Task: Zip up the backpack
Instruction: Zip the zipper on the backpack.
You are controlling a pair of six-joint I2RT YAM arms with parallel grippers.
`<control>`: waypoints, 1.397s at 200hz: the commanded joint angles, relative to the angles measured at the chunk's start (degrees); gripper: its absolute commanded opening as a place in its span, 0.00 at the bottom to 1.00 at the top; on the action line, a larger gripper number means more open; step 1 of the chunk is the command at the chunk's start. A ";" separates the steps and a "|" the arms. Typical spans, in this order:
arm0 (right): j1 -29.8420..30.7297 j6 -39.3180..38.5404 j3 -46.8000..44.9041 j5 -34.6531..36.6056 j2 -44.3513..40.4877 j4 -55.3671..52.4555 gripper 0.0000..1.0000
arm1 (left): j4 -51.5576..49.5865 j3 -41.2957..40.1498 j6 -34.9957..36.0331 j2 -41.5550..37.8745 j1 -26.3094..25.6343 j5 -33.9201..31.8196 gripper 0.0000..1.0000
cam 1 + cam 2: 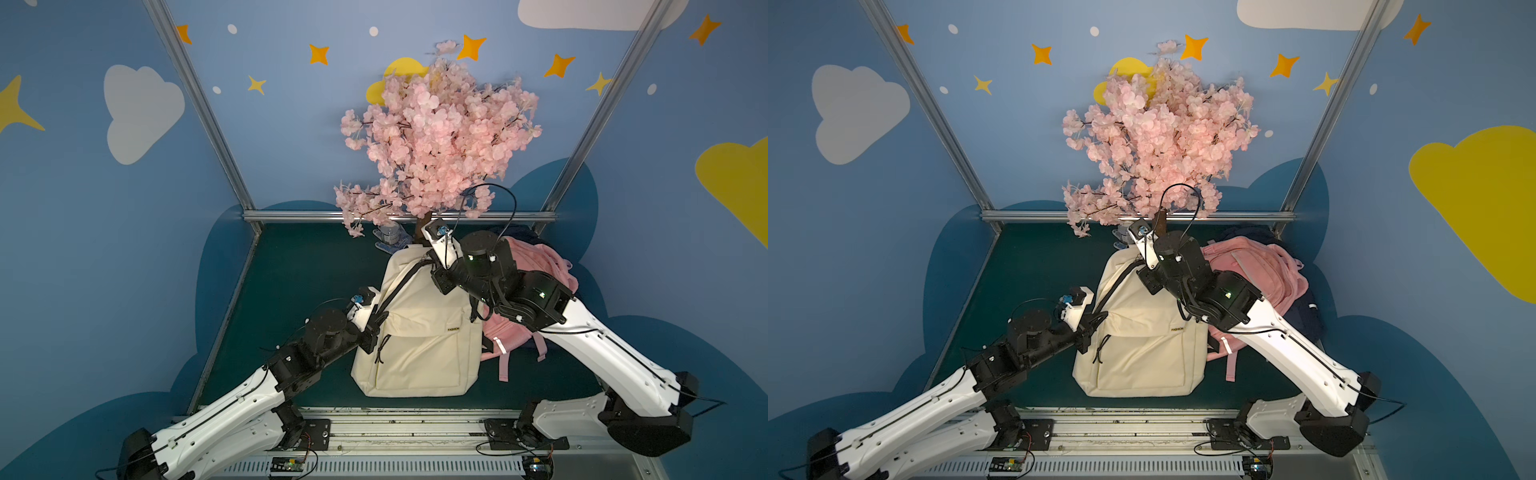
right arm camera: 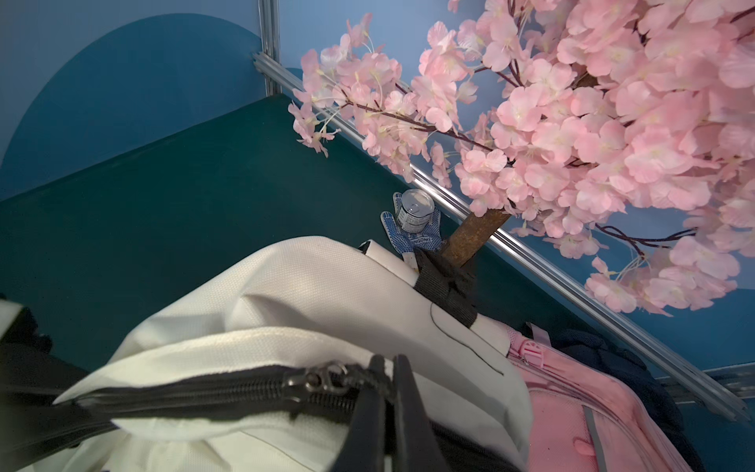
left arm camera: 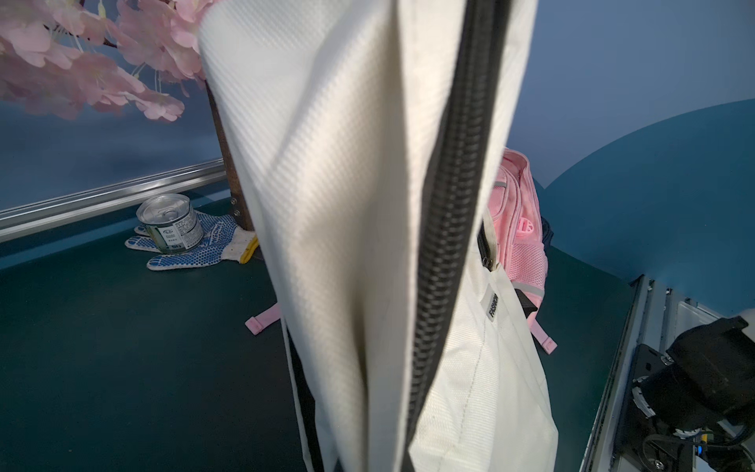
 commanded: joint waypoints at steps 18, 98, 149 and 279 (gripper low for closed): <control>3.78 -0.96 1.85 -4.61 -2.54 8.94 0.00 | -6.20 4.14 -0.42 0.56 0.14 3.81 0.30; 11.67 -3.53 0.56 -5.92 -0.69 13.46 0.00 | -8.92 18.23 5.51 3.94 2.70 2.42 0.76; 12.51 -2.70 -1.08 -2.29 -1.30 13.49 0.00 | -7.09 18.57 4.29 5.74 3.67 5.74 0.31; 0.43 5.83 -10.03 -0.73 -11.91 9.20 0.00 | -9.57 12.77 -4.61 0.79 14.87 8.14 0.22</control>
